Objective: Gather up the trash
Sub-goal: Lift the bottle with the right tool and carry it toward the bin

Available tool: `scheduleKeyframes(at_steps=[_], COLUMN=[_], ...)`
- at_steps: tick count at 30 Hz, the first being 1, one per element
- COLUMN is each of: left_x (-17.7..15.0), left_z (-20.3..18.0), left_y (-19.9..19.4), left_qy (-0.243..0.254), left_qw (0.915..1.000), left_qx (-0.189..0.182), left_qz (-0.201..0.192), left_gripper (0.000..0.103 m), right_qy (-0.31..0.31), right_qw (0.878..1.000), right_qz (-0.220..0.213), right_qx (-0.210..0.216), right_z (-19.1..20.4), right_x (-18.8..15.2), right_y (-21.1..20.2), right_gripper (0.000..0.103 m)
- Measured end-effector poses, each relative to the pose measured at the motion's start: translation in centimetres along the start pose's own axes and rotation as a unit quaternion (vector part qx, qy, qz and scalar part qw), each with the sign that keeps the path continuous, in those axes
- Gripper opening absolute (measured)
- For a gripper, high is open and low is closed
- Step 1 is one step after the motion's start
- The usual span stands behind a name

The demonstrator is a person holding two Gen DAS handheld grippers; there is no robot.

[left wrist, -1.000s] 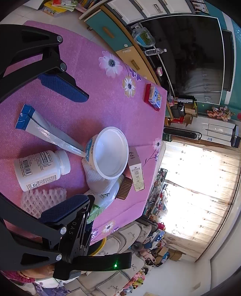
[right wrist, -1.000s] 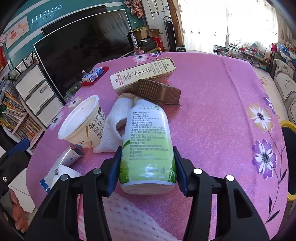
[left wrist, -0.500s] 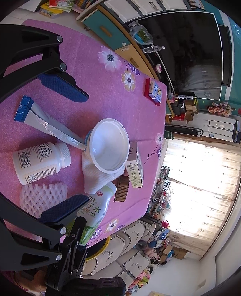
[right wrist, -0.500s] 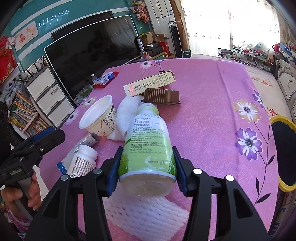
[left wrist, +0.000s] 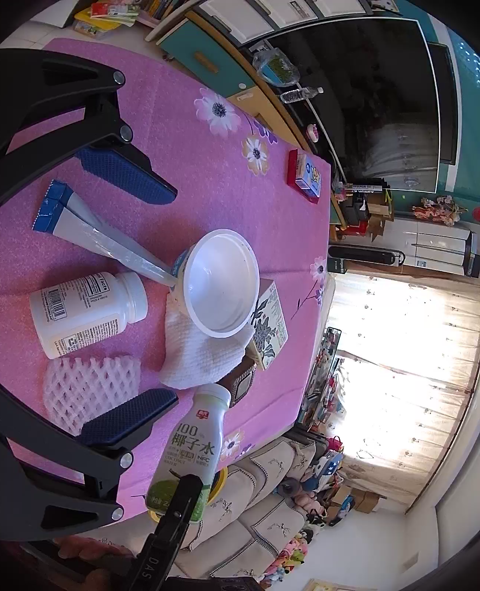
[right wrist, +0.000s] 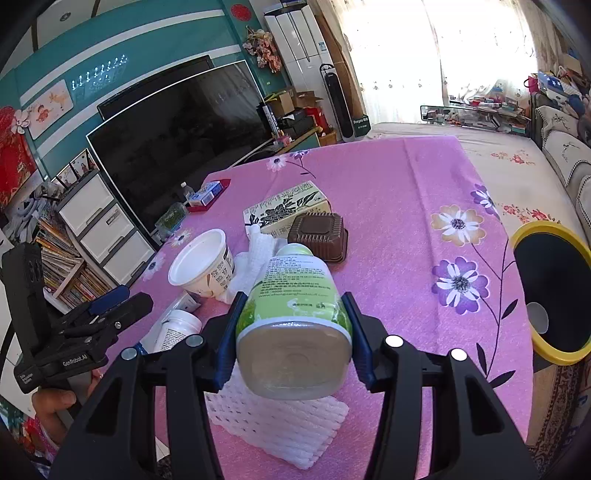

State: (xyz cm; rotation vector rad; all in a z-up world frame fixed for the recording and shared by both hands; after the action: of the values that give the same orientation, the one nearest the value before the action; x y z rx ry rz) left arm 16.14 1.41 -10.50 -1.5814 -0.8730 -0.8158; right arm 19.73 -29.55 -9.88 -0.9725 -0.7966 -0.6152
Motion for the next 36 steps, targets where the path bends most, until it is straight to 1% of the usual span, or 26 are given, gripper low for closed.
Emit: scheduleKeyframes(at_steps=[8, 14, 17, 20, 22, 25, 27, 31, 33, 36], left_x=[-0.3, -0.3, -0.4, -0.3, -0.3, -0.3, -0.3, -0.2, -0.2, -0.2], left_z=[-0.1, -0.4, -0.6, -0.7, -1.0, -1.5, -2.0, -3.1, -3.7, -4.3], left_y=[0.3, 0.3, 0.3, 0.2, 0.2, 0.4, 0.6, 0.7, 0.8, 1.0], left_qy=[-0.003, 0.002, 0.003, 0.007, 0.009, 0.015, 0.021, 0.032, 0.037, 0.041], left_qw=[1.0000, 1.0000, 1.0000, 0.9999, 0.9999, 0.9998, 0.9997, 0.9993, 0.9991, 0.9988], left_qx=[0.000, -0.002, -0.004, -0.005, -0.005, -0.007, -0.010, -0.017, -0.019, -0.023], left_qz=[0.005, 0.005, 0.006, 0.006, 0.006, 0.009, 0.010, 0.009, 0.009, 0.013], left_gripper=[0.098, 0.098, 0.098, 0.098, 0.098, 0.098, 0.098, 0.098, 0.098, 0.098], right_qy=[0.013, 0.028, 0.044, 0.067, 0.084, 0.105, 0.121, 0.145, 0.151, 0.150], right_qw=[0.999, 0.998, 0.995, 0.989, 0.982, 0.968, 0.960, 0.946, 0.941, 0.936], right_qz=[-0.029, -0.056, -0.073, -0.089, -0.100, -0.110, -0.104, -0.084, -0.076, -0.068], right_qx=[0.005, -0.020, -0.050, -0.096, -0.134, -0.198, -0.232, -0.279, -0.293, -0.311], right_z=[-0.8, -2.8, -5.2, -8.5, -11.0, -14.8, -17.4, -22.4, -24.4, -26.2], right_x=[1.3, 2.2, 2.5, 2.6, 2.4, 2.1, 1.8, 1.0, 0.9, 1.0], right_y=[-2.3, -4.2, -5.4, -6.7, -7.5, -8.2, -7.9, -6.4, -5.4, -4.1], right_gripper=[0.049, 0.049, 0.049, 0.049, 0.049, 0.049, 0.049, 0.049, 0.049, 0.049])
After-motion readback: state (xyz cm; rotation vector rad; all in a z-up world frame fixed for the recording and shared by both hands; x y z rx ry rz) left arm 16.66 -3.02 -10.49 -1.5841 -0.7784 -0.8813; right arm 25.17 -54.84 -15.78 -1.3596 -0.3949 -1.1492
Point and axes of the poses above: each gripper's, at about its wrist camera, not at the fingertips, and y roughly the way its jaws point, z to its left, x to its top, the point moved 1 cm from there along y, roughly the way its jaws point, and after that the axes turned 11 degrees about -z, right-handed, at the moved point
